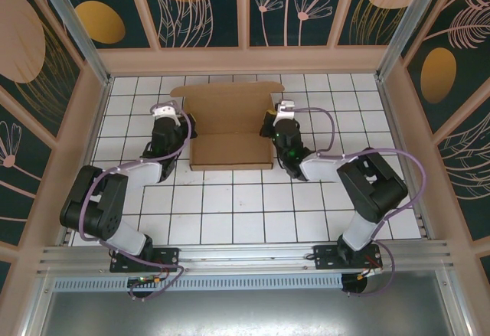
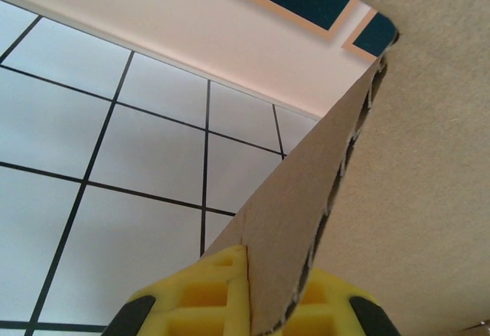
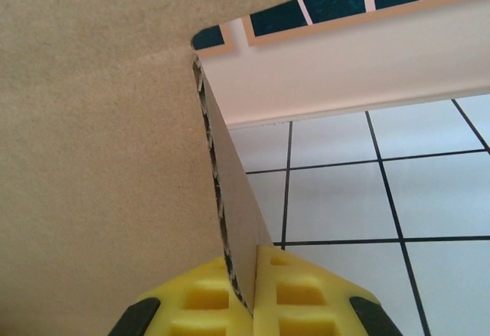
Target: Fold the paper box
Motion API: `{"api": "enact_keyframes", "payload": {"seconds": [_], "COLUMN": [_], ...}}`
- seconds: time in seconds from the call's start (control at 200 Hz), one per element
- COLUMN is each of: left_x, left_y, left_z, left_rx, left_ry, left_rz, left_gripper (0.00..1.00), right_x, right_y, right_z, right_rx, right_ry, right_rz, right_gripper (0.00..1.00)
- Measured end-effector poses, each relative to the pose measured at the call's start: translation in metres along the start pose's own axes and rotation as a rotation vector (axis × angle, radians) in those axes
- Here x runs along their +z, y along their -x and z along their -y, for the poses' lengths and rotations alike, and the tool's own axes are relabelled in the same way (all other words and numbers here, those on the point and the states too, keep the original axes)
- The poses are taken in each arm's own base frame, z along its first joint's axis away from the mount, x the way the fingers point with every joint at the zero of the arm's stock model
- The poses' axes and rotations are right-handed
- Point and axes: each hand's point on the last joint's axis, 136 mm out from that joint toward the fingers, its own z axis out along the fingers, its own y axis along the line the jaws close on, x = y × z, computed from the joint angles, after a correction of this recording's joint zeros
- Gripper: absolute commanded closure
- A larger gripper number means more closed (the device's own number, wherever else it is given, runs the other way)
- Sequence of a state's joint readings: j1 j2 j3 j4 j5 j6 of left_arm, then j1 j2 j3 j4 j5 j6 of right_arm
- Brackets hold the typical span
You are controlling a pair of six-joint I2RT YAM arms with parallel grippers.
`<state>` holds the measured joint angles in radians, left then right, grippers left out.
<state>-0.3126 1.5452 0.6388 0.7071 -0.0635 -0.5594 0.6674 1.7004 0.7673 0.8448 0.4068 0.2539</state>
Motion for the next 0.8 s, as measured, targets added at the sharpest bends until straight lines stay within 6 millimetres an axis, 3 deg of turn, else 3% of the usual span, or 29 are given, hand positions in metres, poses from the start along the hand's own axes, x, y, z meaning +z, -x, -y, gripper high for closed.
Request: {"api": "enact_keyframes", "payload": {"seconds": [0.39, 0.801], "left_x": [-0.014, -0.034], "left_y": [-0.009, -0.023], "left_z": [0.004, 0.007], "left_rx": [-0.053, -0.050], "left_ry": [-0.031, -0.049], "left_rz": [0.051, 0.130], "left_gripper": [1.00, 1.00], "right_x": [-0.018, -0.044], "right_y": [-0.011, -0.022], "right_z": [0.005, 0.010], "right_rx": [0.057, 0.111], "right_ry": [-0.009, 0.091], "right_rz": [0.067, 0.202], "right_gripper": [1.00, 1.00]}}
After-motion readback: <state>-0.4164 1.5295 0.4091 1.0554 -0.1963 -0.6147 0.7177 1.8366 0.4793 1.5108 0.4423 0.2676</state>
